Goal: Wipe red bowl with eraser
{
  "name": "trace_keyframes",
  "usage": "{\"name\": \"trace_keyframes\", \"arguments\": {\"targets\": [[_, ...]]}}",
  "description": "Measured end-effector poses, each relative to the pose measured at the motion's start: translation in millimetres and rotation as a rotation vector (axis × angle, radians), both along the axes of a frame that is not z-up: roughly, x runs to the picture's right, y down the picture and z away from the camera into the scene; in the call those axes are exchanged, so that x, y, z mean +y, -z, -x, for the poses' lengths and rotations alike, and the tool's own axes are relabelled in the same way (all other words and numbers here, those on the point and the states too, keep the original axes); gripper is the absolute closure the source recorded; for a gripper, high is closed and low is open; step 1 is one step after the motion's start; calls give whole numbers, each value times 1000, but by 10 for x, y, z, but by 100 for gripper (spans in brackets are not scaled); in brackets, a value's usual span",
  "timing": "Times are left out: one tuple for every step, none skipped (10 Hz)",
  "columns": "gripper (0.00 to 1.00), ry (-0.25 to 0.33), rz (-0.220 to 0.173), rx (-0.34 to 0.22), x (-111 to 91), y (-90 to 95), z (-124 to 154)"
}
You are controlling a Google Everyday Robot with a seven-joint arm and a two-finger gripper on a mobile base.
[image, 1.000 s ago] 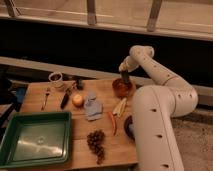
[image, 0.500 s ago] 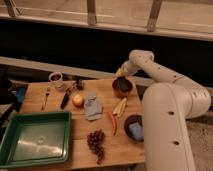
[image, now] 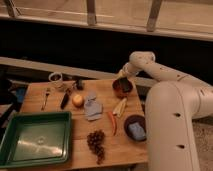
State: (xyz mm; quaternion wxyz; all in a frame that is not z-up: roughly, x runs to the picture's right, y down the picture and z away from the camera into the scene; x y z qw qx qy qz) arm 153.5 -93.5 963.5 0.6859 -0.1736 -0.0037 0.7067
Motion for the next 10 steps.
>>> {"name": "trace_keyframes", "arguments": {"targets": [[100, 6, -4, -5, -148, -121, -18], [100, 13, -6, -13, -230, -189, -4], [100, 18, -6, -19, -277, -229, -9], [100, 24, -4, -30, -298, -256, -4], [100, 32, 1, -42, -275, -245, 40], [100, 40, 5, -56, -228, -201, 111], [100, 50, 14, -69, -134, -132, 170], [100, 64, 27, -81, 0, -38, 226], [100, 71, 39, -84, 142, 72, 267], [100, 75, 45, -82, 229, 145, 291]]}}
